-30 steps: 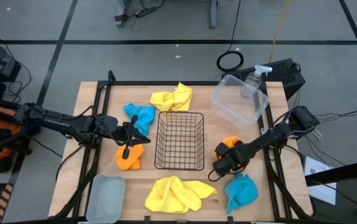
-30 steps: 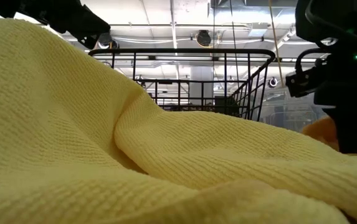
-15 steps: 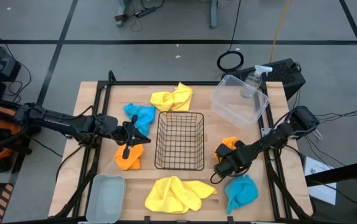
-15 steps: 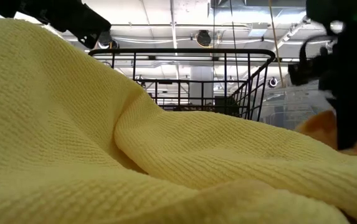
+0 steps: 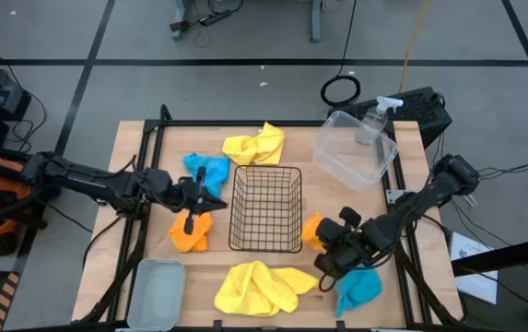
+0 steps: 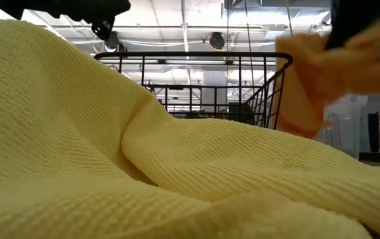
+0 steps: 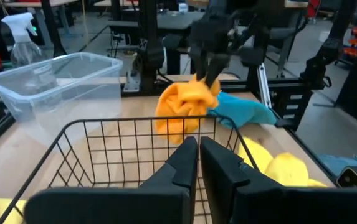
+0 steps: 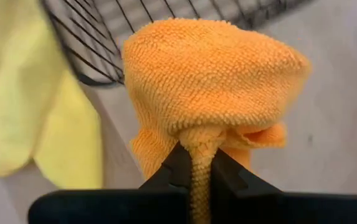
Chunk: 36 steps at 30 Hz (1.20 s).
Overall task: Sort microfiber towel by color & place in baskets
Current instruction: Put the right orange microfiber towel into the wire basket
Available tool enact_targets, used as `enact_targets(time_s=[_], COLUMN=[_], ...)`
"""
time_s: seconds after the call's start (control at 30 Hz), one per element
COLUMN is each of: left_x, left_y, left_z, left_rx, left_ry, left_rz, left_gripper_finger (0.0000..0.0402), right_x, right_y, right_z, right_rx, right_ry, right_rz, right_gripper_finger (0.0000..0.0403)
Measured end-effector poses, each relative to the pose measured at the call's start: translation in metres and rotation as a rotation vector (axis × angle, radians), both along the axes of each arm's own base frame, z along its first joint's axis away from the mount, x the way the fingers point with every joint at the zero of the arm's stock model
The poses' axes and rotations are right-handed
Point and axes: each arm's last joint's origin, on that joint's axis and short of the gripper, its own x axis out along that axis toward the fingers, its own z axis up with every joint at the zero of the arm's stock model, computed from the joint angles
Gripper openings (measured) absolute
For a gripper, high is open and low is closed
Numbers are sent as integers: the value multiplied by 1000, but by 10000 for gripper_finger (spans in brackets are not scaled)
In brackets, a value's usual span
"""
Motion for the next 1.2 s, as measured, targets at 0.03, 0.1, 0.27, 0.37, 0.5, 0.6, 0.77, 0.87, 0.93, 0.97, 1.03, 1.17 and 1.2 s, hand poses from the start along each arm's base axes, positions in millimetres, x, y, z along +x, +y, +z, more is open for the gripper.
enact_targets(time_s=[0.03, 0.1, 0.27, 0.37, 0.5, 0.6, 0.77, 0.87, 0.93, 0.97, 1.03, 1.17, 1.2], left_x=[2, 7, 21, 28, 35, 37, 38, 38, 38, 38, 38, 38, 38], left_y=[0, -1, -3, -4, -6, -7, -7, -7, -7, -7, -7, -12, -14], left_z=[0, -1, -5, -6, -3, -3, -5, -3, -1, 0, 1, 2, 2], left_rx=[-1, -2, 29, 33, 22, 17, 67, 70, 73, 88, 107, 160, 174], left_ry=[-9, -21, -67, -112, -190, -218, -206, -228, -253, -263, -278, -310, -316], left_rz=[1, 1, -4, -10, -46, -64, -68, -62, -60, -60, -60, -74, -85], left_gripper_finger=[28, 28, 28, 28, 28, 29, 56, 95, 126, 142, 175, 231, 243], right_x=[1, 3, 7, 10, 19, 29, 53, 68, 77, 81, 88, 103, 106], right_y=[2, 6, 12, 14, 21, 26, 31, 30, 27, 25, 19, 4, -1], right_z=[8, 23, 53, 60, 56, 51, 54, 53, 54, 55, 58, 65, 66], right_rx=[-11, -34, -171, -296, -470, -574, -616, -609, -614, -610, -598, -591, -589], right_ry=[-19, -66, -208, -301, -450, -498, -558, -577, -582, -587, -607, -652, -658], right_rz=[21, 64, 135, 143, 77, 78, 108, 158, 208, 235, 284, 390, 422], right_gripper_finger=[10, 10, 10, 10, 11, 11, 13, 17, 20, 21, 22, 22, 22])
